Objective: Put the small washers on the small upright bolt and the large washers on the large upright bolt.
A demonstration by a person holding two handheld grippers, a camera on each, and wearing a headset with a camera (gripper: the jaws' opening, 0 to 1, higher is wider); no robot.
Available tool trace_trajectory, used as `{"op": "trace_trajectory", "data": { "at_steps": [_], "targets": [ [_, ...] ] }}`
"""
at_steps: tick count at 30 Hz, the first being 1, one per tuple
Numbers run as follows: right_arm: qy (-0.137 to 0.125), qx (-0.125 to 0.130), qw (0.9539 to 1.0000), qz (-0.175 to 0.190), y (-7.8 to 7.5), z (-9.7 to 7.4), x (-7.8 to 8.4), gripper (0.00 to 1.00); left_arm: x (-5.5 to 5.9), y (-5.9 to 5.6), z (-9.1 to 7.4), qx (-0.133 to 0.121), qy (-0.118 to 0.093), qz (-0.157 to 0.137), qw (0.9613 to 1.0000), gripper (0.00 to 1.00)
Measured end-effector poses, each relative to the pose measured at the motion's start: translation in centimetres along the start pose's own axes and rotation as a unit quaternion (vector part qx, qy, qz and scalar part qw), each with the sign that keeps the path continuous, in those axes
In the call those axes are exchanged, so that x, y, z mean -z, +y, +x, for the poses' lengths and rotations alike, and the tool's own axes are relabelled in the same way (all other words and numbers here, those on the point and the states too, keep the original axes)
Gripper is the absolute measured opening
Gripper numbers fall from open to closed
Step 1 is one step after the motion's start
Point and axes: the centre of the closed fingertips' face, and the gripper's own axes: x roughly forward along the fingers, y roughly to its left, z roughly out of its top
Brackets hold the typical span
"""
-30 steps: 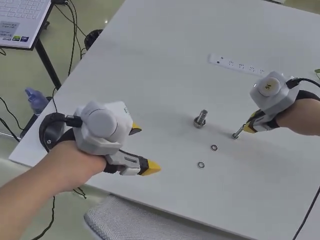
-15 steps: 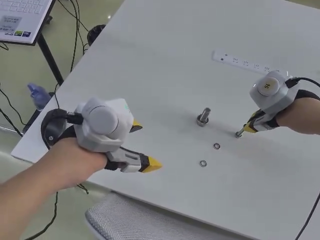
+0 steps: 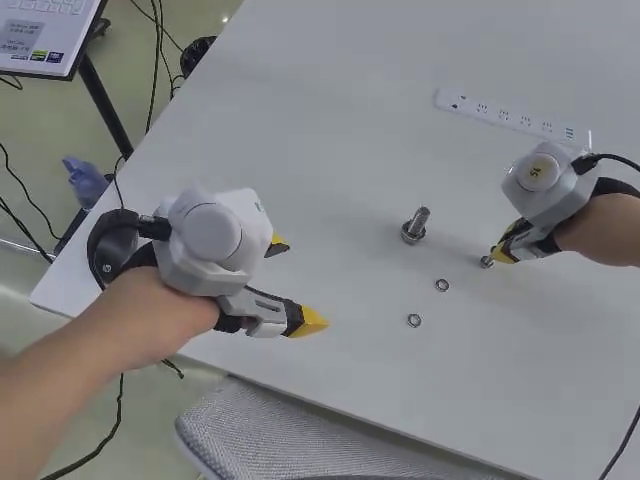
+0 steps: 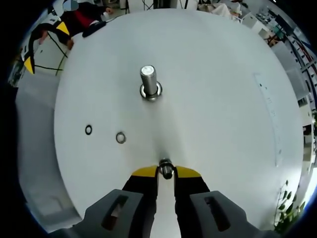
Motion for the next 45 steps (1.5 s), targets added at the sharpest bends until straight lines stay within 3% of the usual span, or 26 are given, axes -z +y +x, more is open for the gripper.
{"op": "trace_trajectory", "data": {
  "at_steps": [20,42,45],
  "targets": [
    [0.007,-0.008,0.9999,-0.010,0.2,2.3,0.3,0.12,0.0,-0.1,0.1,0.003,0.006,-0.004,1.0000,0.62],
    [0.003,-0.007,0.9999,-0.008,0.2,2.2,-0.1,0.13,-0.1,-0.4,0.0,0.003,0.005,-0.005,1.0000,0.60],
    [0.000,-0.008,1.0000,-0.006,0.1,2.2,-0.1,0.19,-0.2,-0.5,0.0,0.003,0.003,-0.006,1.0000,0.61]
  ]
}}
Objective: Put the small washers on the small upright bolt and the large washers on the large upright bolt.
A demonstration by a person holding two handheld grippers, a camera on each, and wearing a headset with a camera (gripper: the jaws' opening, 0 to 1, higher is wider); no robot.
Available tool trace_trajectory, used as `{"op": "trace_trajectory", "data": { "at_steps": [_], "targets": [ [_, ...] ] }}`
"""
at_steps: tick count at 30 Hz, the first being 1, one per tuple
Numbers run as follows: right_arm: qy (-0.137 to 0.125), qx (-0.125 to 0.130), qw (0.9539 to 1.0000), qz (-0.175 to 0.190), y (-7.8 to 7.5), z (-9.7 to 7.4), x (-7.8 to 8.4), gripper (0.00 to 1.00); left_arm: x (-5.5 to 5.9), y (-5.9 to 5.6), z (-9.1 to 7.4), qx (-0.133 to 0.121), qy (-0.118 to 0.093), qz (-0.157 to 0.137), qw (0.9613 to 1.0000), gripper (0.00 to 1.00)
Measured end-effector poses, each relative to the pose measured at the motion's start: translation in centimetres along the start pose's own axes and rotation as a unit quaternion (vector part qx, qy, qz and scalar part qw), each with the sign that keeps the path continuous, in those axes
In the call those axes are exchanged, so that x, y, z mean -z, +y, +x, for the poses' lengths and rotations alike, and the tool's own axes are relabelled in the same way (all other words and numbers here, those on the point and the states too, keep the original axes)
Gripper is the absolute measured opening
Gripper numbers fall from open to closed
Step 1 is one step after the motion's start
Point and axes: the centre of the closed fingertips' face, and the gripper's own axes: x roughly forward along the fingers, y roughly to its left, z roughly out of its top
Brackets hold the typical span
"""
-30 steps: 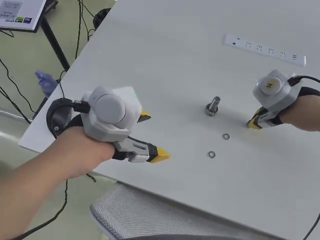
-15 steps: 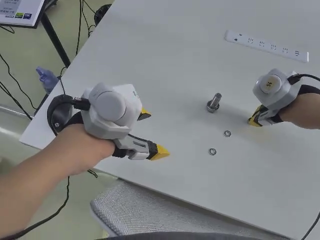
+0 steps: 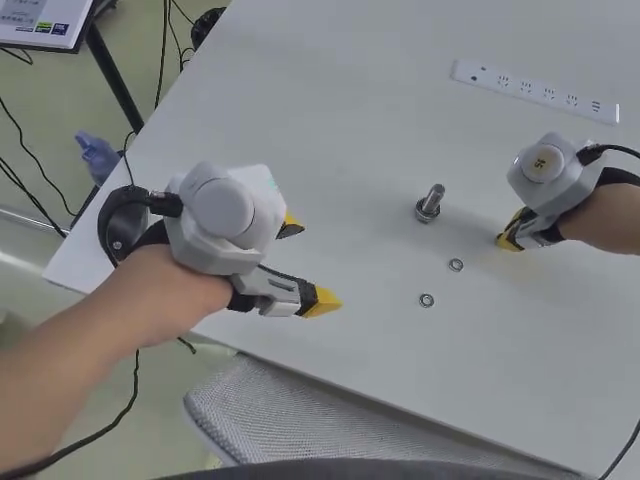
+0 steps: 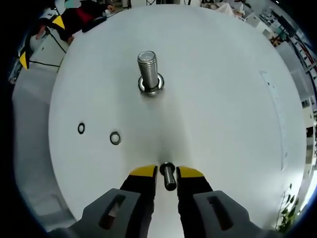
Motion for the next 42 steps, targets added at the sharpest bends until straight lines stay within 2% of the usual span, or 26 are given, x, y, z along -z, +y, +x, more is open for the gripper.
{"op": "trace_trajectory", "data": {
  "at_steps": [2,5,11,19,23,27,30,31,34,42],
  "targets": [
    [-0.002,0.000,1.0000,-0.004,-0.1,-0.1,0.0,0.25,0.0,0.0,0.0,0.000,-0.001,0.000,1.0000,0.62],
    [-0.005,-0.007,1.0000,-0.001,0.1,-0.4,0.0,0.29,-0.4,0.0,-0.2,-0.003,-0.011,-0.002,0.9999,0.65],
    [-0.006,-0.008,1.0000,0.000,0.0,-1.2,0.3,0.33,-1.2,-0.4,-0.2,0.003,-0.033,-0.006,0.9994,0.74],
    [-0.024,0.007,0.9996,0.010,-0.4,-3.5,0.3,0.34,-2.0,-1.1,-0.2,0.015,-0.039,0.001,0.9991,0.84],
    [-0.037,0.005,0.9992,0.014,0.1,-4.5,-0.2,0.34,-1.7,-1.1,-0.1,0.021,-0.035,-0.001,0.9992,0.87],
    [-0.044,0.011,0.9990,0.001,0.2,-5.4,-0.7,0.34,-1.2,-1.3,-0.1,0.023,-0.028,0.005,0.9993,0.92],
    [-0.047,0.008,0.9989,0.000,0.0,-5.6,-0.9,0.35,-0.8,-1.4,-0.1,0.023,-0.019,0.006,0.9995,0.94],
    [-0.048,0.009,0.9988,0.000,0.1,-5.8,-1.0,0.35,-0.5,-1.5,-0.1,0.022,-0.009,0.006,0.9997,0.95],
    [-0.060,-0.002,0.9981,0.016,0.9,-6.3,-1.3,0.35,-0.2,-1.6,-0.1,0.025,-0.008,0.006,0.9996,1.00],
    [-0.064,-0.004,0.9979,-0.003,2.8,-6.6,-2.0,0.35,-0.5,-1.6,-0.4,0.014,-0.006,0.019,0.9997,1.00]
  ]
}}
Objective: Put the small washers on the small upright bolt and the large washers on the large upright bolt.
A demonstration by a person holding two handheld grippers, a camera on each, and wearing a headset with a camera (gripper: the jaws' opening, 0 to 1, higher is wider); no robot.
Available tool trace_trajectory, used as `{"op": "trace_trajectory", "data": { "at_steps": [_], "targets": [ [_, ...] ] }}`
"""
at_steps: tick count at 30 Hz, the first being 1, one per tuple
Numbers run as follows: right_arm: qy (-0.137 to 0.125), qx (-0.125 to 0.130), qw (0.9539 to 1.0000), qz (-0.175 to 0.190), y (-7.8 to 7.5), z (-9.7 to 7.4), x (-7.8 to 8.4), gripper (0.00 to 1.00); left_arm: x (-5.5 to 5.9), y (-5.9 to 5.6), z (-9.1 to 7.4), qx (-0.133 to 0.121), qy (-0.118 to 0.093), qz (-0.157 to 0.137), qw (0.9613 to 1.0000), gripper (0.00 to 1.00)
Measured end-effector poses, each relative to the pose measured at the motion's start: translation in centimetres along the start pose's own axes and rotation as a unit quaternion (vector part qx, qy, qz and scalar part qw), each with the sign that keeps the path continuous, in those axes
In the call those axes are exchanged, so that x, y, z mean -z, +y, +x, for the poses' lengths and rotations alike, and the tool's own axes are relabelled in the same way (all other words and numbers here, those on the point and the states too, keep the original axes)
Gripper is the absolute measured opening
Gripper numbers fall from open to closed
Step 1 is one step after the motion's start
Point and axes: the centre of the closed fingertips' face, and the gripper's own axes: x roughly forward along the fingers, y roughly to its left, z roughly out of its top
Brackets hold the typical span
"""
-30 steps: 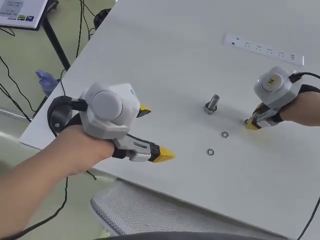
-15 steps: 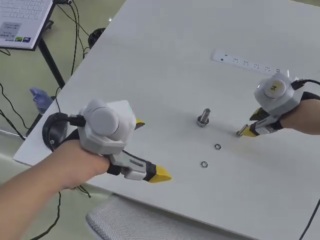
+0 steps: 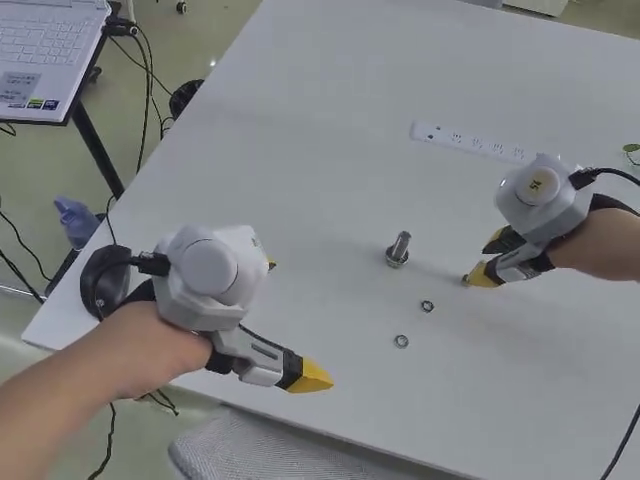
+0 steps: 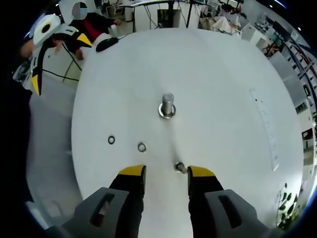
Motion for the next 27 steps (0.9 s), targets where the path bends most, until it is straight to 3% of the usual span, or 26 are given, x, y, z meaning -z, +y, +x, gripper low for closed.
{"op": "trace_trajectory", "data": {
  "at_steps": [2,15,27],
  "targets": [
    [-0.001,-0.003,1.0000,-0.001,0.5,0.2,-0.2,0.35,-0.3,0.0,-0.1,-0.003,-0.008,0.002,1.0000,1.00],
    [-0.001,-0.023,0.9994,-0.025,4.2,2.0,-0.6,0.35,0.5,0.3,-0.5,-0.016,-0.005,0.001,0.9999,0.97],
    [0.002,-0.028,0.9993,-0.023,5.0,3.5,-0.4,0.34,0.2,0.2,-0.1,-0.014,-0.009,0.003,0.9999,0.95]
  ]
}}
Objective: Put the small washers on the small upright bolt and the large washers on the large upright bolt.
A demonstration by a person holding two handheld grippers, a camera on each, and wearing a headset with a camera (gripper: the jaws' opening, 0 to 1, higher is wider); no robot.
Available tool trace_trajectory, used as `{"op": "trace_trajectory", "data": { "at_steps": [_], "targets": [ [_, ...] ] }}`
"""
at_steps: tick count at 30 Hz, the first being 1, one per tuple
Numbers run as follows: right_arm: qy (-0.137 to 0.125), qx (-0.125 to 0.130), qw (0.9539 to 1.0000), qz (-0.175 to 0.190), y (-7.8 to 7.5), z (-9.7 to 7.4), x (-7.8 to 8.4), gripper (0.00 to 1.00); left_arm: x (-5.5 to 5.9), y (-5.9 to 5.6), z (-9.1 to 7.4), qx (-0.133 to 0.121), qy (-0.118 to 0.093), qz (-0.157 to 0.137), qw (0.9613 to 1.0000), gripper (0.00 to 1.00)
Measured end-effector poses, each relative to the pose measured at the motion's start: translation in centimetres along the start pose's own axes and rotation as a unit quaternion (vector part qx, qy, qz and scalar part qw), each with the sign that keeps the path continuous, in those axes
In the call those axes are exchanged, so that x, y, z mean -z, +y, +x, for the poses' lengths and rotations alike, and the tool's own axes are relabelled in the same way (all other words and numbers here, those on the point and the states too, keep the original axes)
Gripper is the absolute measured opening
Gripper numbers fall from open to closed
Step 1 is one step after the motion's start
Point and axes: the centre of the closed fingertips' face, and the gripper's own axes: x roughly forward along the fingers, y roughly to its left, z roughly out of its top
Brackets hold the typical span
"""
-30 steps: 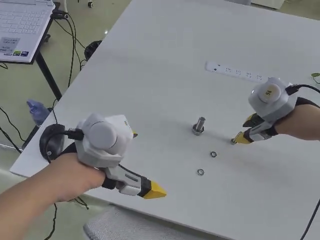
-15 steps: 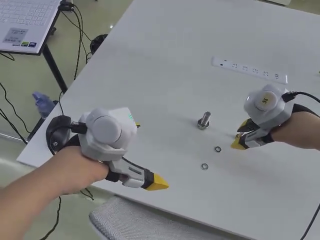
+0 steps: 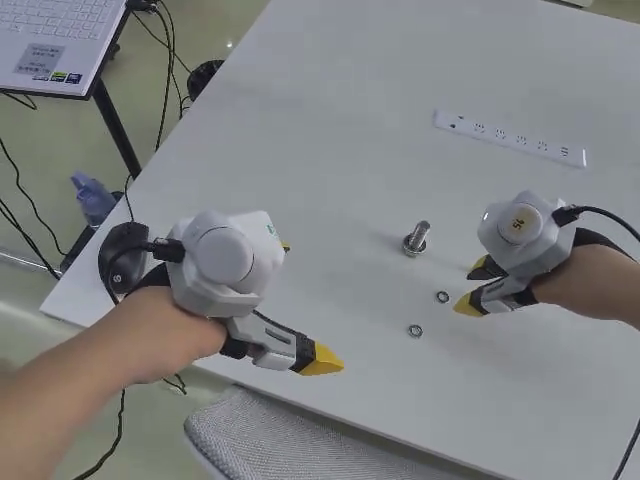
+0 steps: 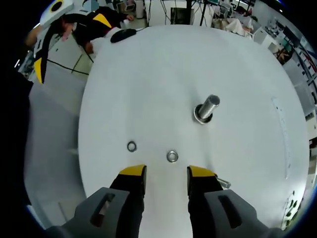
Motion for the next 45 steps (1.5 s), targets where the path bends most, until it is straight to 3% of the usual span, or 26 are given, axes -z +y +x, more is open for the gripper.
{"op": "trace_trajectory", "data": {
  "at_steps": [17,36,40,45],
  "targets": [
    [0.014,0.007,0.9998,0.012,-0.8,3.7,0.3,0.31,0.1,0.5,0.3,0.005,0.003,0.003,1.0000,0.91],
    [0.020,0.013,0.9997,0.008,-0.7,4.3,0.3,0.26,0.9,0.2,0.3,0.014,0.015,0.003,0.9998,0.87],
    [0.034,0.018,0.9991,0.015,-0.9,4.2,0.6,0.18,1.0,0.4,0.2,0.007,0.013,-0.003,0.9999,0.87],
    [0.040,0.020,0.9989,0.015,-0.9,4.2,0.6,0.17,1.1,0.4,0.2,0.010,0.014,-0.003,0.9998,0.85]
  ]
}}
